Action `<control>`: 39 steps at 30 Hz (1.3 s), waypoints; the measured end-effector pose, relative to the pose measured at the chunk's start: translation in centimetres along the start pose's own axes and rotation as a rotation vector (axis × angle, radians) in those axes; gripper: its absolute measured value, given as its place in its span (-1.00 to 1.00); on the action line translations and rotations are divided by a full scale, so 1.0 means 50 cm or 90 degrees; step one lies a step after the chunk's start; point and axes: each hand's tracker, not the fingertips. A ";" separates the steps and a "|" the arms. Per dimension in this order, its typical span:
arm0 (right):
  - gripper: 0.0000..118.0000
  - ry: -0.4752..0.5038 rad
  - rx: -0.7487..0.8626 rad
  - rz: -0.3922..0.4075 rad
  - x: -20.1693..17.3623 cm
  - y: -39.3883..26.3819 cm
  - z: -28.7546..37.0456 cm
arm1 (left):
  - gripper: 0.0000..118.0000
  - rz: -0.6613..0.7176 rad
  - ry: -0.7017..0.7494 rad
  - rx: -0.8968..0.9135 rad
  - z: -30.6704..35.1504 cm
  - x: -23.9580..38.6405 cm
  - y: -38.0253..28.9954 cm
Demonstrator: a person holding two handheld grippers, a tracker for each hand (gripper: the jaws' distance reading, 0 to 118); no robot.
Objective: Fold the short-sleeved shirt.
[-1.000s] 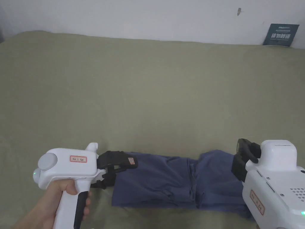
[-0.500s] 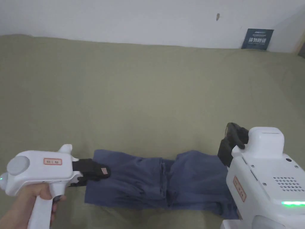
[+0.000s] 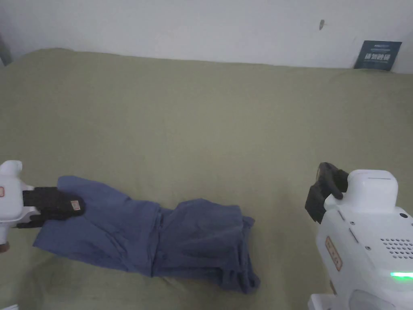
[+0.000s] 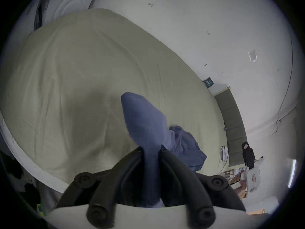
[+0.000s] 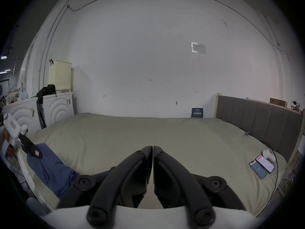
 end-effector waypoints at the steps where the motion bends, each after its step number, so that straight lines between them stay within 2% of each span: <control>1: -0.87 0.001 0.000 0.000 -0.002 -0.001 0.001 | -0.82 -0.015 0.000 -0.001 -0.003 0.021 -0.001; 9: -0.87 0.001 0.002 0.007 0.004 0.003 0.010 | -0.82 -0.133 -0.028 -0.041 -0.086 0.205 -0.038; 18: -0.87 -0.005 -0.009 0.005 0.021 -0.007 0.017 | -0.82 -0.275 0.052 -0.126 -0.270 0.378 -0.128; 22: -0.87 -0.009 -0.018 0.008 0.028 -0.013 0.019 | -0.79 -0.283 0.065 -0.157 -0.358 0.417 -0.166; 23: -0.87 -0.010 -0.019 0.007 0.030 -0.015 0.019 | -0.54 -0.290 0.061 -0.166 -0.374 0.422 -0.172; 24: -0.87 -0.012 -0.022 0.006 0.032 -0.017 0.019 | 0.09 -0.294 0.054 -0.167 -0.387 0.429 -0.182; 25: -0.87 -0.013 -0.024 0.005 0.034 -0.018 0.019 | 0.92 -0.288 0.034 -0.161 -0.396 0.427 -0.184; 26: -0.87 -0.014 -0.027 0.003 0.035 -0.019 0.018 | 1.00 -0.270 0.018 -0.163 -0.403 0.423 -0.184; 28: -0.87 -0.017 -0.030 0.001 0.040 -0.021 0.018 | 0.85 -0.248 -0.006 -0.135 -0.393 0.417 -0.180; 31: -0.87 -0.021 -0.030 0.003 0.044 -0.021 0.018 | 0.79 -0.235 -0.014 -0.122 -0.356 0.394 -0.170; 32: -0.87 -0.022 -0.030 0.003 0.045 -0.020 0.017 | 0.66 -0.213 -0.036 -0.113 -0.329 0.389 -0.160; 33: -0.87 -0.023 -0.030 0.001 0.046 -0.019 0.016 | 0.41 -0.178 -0.069 -0.098 -0.310 0.370 -0.153; 34: -0.87 -0.026 -0.029 -0.003 0.046 -0.019 0.015 | -0.02 -0.156 -0.090 -0.091 -0.296 0.351 -0.148; 35: -0.87 -0.026 -0.030 -0.006 0.046 -0.018 0.014 | -0.02 -0.143 -0.115 -0.084 -0.287 0.333 -0.145; 36: -0.87 -0.025 -0.031 -0.008 0.046 -0.017 0.013 | -0.19 -0.135 -0.139 -0.078 -0.278 0.323 -0.132; 37: -0.87 -0.026 -0.031 -0.009 0.045 -0.018 0.012 | -0.76 -0.118 -0.144 -0.082 -0.279 0.311 -0.132; 38: -0.87 -0.027 -0.031 -0.008 0.043 -0.019 0.010 | -0.94 -0.106 -0.146 -0.087 -0.287 0.301 -0.134; 39: -0.87 -0.027 -0.033 -0.008 0.041 -0.020 0.009 | -0.94 -0.081 -0.162 -0.101 -0.296 0.291 -0.139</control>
